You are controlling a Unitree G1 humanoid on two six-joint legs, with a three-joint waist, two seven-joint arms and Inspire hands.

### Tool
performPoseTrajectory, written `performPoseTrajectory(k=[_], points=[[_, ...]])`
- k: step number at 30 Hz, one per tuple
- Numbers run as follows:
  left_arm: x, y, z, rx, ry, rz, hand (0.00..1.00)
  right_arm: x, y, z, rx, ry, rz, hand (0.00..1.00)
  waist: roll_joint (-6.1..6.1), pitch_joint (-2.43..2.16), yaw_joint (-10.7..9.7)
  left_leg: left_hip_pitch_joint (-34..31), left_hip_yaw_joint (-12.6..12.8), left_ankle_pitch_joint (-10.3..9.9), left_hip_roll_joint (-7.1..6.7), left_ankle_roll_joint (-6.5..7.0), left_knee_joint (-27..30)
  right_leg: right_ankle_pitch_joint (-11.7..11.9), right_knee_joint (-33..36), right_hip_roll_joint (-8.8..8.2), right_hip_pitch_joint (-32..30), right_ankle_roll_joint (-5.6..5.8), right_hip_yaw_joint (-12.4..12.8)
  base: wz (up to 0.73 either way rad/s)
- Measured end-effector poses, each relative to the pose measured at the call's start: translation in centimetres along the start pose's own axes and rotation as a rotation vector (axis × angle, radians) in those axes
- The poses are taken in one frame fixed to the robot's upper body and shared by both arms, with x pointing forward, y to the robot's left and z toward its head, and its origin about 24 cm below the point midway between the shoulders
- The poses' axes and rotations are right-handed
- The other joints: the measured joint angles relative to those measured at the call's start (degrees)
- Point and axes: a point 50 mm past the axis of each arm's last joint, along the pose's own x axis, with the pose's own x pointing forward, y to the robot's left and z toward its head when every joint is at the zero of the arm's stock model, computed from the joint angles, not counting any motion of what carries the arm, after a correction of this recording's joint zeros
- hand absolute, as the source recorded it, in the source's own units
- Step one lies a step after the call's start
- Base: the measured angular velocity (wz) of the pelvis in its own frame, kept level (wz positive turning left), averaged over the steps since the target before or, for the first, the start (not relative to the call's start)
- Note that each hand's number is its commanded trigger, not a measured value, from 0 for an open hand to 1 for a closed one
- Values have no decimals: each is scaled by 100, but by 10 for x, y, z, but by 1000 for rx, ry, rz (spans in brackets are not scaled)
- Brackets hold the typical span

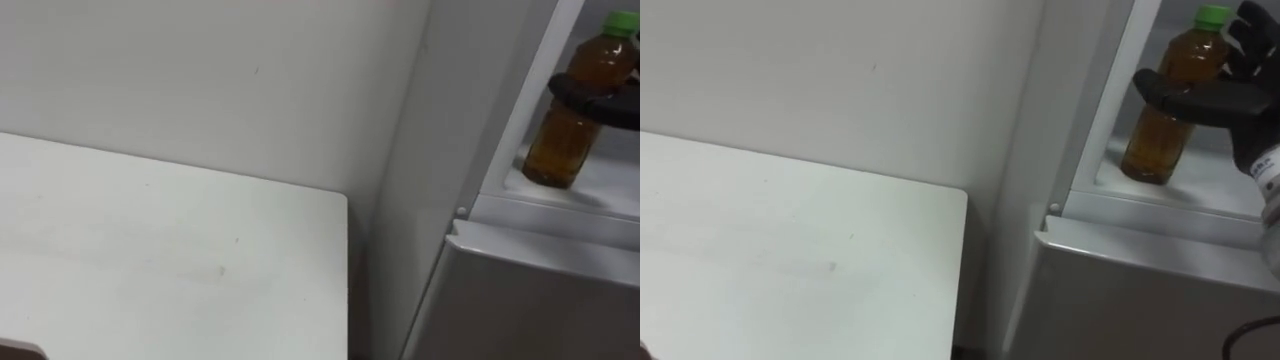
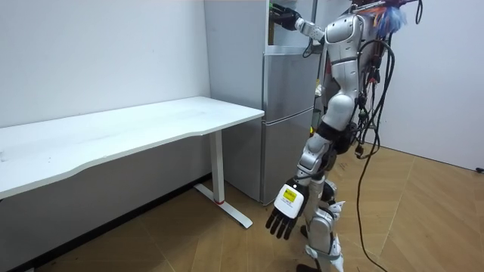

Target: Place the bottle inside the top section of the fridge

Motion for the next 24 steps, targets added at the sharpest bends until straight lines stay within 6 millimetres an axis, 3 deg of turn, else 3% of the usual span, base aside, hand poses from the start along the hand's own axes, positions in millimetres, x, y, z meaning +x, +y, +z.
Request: performPoseTrajectory(k=[3, 11, 24], points=[[0, 0, -1, 0, 3, 13, 0, 0, 0, 0, 0, 0, 0, 0, 47, 6, -2, 1, 3, -2, 5, -4, -1, 0, 1, 9, -3, -1, 23, 0], [-2, -1, -8, 5, 21, 27, 0, -1, 1, 2, -3, -8, 4, 0, 107, -45, -1, 4, 26, -17, 42, -32, 2, 0, 9, 48, 0, -4, 58, 0], [-3, -2, -13, 5, 32, 29, 0, -10, 8, 15, -4, -74, 25, 0, 75, -16, 0, 17, 68, -19, 44, -35, 9, -3, -11, 55, 2, -9, 87, 0]])
